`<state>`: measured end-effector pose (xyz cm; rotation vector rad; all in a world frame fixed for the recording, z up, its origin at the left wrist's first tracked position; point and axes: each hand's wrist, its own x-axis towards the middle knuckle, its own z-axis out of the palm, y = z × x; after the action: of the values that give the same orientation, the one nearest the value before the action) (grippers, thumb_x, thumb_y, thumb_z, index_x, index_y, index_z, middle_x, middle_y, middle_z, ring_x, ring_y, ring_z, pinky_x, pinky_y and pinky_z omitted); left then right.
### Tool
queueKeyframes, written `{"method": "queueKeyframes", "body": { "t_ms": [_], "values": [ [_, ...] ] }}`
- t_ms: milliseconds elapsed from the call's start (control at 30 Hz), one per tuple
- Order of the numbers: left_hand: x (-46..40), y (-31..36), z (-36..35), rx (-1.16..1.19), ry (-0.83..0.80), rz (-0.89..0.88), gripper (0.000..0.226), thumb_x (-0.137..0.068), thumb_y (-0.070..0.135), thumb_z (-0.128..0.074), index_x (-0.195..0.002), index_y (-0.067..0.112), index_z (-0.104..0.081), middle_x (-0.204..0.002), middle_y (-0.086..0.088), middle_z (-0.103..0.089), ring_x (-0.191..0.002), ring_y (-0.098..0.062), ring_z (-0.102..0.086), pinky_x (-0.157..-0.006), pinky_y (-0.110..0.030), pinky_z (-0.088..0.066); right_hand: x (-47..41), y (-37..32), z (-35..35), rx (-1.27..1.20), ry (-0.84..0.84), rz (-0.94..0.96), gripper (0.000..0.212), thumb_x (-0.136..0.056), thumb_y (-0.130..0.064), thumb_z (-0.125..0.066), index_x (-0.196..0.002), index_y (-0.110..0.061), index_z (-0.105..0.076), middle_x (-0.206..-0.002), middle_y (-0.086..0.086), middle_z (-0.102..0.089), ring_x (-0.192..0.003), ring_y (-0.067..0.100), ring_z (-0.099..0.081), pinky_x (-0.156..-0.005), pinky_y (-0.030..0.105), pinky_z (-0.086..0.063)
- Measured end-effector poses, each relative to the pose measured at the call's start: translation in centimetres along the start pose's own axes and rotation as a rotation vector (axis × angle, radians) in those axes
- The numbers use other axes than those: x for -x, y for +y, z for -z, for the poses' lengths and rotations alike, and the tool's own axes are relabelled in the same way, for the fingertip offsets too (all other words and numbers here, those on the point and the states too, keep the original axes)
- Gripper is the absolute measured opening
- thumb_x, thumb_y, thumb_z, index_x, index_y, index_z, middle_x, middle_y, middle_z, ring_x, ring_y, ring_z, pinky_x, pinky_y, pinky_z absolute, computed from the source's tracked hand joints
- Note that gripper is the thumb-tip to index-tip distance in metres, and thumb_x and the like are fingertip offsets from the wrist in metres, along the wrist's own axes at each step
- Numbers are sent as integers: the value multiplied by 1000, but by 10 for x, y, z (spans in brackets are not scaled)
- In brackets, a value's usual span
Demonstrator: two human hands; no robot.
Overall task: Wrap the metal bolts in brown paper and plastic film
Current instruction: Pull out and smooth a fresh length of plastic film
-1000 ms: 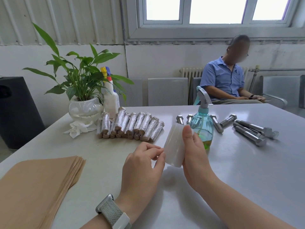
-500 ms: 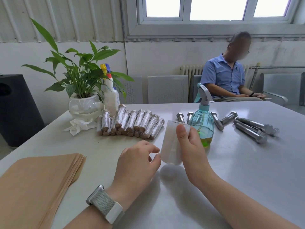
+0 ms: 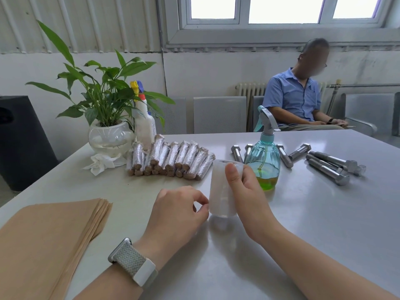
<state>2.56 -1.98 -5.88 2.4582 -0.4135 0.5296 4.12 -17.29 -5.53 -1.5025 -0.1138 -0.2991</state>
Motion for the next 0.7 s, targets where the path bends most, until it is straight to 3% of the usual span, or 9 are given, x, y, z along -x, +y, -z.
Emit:
{"method": "queueKeyframes", "body": {
  "t_ms": [167, 367, 533, 633, 700],
  "values": [
    [-1, -5, 0, -49, 38, -44, 9, -80, 34, -69, -72, 34, -67, -59, 27, -52, -61, 3, -50, -77, -29, -29, 0, 1, -1, 13, -24, -12, 55, -72, -67, -53, -105, -23, -58, -94, -1, -63, -83, 7, -61, -78, 35, -54],
    [-1, -4, 2, 9, 1, -22, 10, -74, 39, -60, -66, 34, -60, -79, 46, -52, -69, 2, -55, -75, -27, -35, -1, -1, 1, -32, 10, -74, 60, -73, -66, -53, -105, -15, -57, -94, 4, -61, -85, 13, -60, -76, 35, -53],
    [-3, -5, -1, 305, -72, 115, 4, -73, 31, -55, -70, 30, -58, -61, 20, -58, -53, -4, -51, -53, -16, -37, -2, -5, 0, -171, 26, -202, 70, -76, -62, -54, -117, -5, -54, -108, 19, -61, -97, 24, -61, -95, 55, -51],
    [-5, -6, -1, 399, -88, 180, 9, -69, 33, -49, -71, 29, -56, -66, 10, -61, -61, -13, -59, -51, -14, -39, -2, -7, 0, -230, 27, -221, 75, -76, -60, -54, -120, 1, -53, -101, 14, -60, -92, 23, -59, -96, 55, -48],
    [-7, -6, -1, 497, -101, 253, 11, -69, 32, -47, -70, 26, -56, -72, 3, -65, -60, -13, -60, -54, -21, -39, -2, -7, 1, -263, 32, -231, 73, -76, -59, -55, -119, 0, -54, -97, 11, -60, -90, 22, -59, -92, 53, -51]
  ]
}}
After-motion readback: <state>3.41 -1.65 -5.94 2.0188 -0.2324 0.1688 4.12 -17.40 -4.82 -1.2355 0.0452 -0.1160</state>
